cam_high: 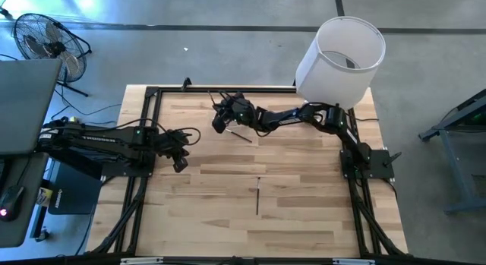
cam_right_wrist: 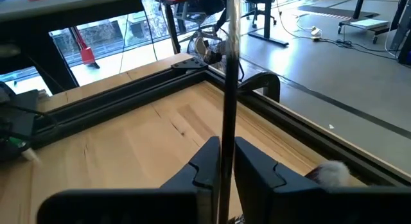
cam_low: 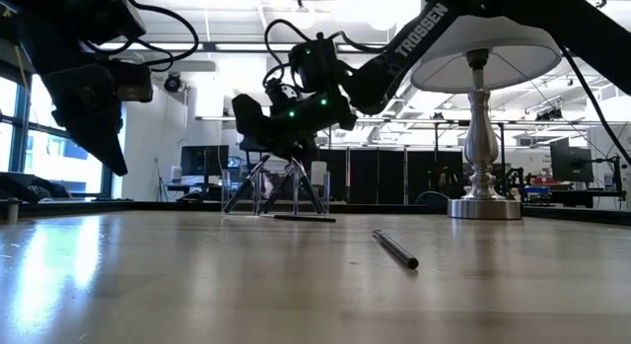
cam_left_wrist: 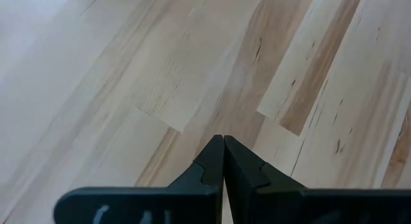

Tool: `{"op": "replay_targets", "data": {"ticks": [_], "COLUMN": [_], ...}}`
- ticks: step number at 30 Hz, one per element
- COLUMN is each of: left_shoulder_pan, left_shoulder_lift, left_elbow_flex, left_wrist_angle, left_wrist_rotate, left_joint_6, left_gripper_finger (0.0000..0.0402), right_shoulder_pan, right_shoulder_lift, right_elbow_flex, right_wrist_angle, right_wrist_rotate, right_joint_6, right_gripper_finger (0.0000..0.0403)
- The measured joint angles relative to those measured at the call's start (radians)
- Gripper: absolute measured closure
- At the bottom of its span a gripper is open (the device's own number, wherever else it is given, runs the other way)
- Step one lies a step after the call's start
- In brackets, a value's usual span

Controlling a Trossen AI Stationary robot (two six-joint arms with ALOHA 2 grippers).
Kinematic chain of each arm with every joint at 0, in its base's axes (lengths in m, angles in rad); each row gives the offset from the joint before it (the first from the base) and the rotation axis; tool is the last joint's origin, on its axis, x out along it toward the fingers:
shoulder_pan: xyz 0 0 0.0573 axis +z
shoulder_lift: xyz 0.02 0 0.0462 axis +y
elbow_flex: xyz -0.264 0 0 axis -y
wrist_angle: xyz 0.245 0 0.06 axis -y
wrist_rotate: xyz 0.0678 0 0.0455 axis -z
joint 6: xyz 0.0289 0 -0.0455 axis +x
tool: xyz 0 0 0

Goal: Put items in baskets/containers
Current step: Put the foundation brush into the transparent organizer, then put the highlighter brush into the transparent organizer

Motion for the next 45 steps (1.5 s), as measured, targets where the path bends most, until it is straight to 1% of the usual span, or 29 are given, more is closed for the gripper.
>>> {"op": "replay_targets", "data": {"ticks": [7,16,19,23,26,30,32,35,37,38,40,42,45], "left_shoulder_pan": [0.0,0.0,0.0,0.0,0.0,0.0,0.0,-0.001,-0.001,-0.001,-0.005,-0.029,-0.081], "left_shoulder_lift": [0.0,0.0,0.0,0.0,0.0,0.0,0.0,-0.001,0.005,0.02,0.067,0.11,0.189], "left_elbow_flex": [0.0,0.0,0.0,0.0,0.0,-0.001,-0.001,0.001,0.022,0.041,0.089,0.142,0.233], "left_wrist_angle": [0.005,0.005,0.008,0.014,0.017,0.068,0.155,0.292,0.325,0.33,0.317,0.268,0.251], "left_wrist_rotate": [0.0,-0.001,-0.001,-0.014,-0.048,-0.069,-0.045,-0.029,-0.038,-0.047,-0.059,-0.086,-0.151], "left_joint_6": [-0.002,-0.002,-0.002,-0.003,-0.003,-0.003,-0.003,-0.015,-0.045,-0.054,-0.061,-0.063,-0.095], "left_gripper_finger": [0.0401,0.0402,0.0402,0.0402,0.0402,0.0402,0.0402,0.0402,0.0402,0.0402,0.0402,0.0402,0.0402], "right_shoulder_pan": [0.0,0.001,0.006,0.034,0.068,0.118,0.138,0.162,0.175,0.182,0.194,0.209,0.238], "right_shoulder_lift": [0.0,-0.001,-0.017,-0.067,-0.12,-0.201,-0.237,-0.29,-0.322,-0.336,-0.375,-0.428,-0.535], "right_elbow_flex": [0.0,0.0,-0.001,0.0,0.0,0.0,0.0,0.0,-0.001,-0.014,-0.088,-0.21,-0.42], "right_wrist_angle": [0.0,0.001,-0.001,-0.038,-0.157,-0.375,-0.504,-0.733,-0.886,-0.934,-0.946,-0.884,-0.758], "right_wrist_rotate": [0.0,-0.001,-0.018,-0.087,-0.119,-0.108,-0.09,-0.051,-0.017,-0.001,0.009,-0.008,-0.043], "right_joint_6": [0.001,0.001,0.015,-0.017,-0.082,-0.125,-0.096,-0.01,0.056,0.089,0.137,0.184,0.288], "right_gripper_finger": [0.0348,0.0344,0.0352,0.0381,0.0399,0.0394,0.0398,0.0401,0.0399,0.0399,0.0401,0.0401,0.0402]}}
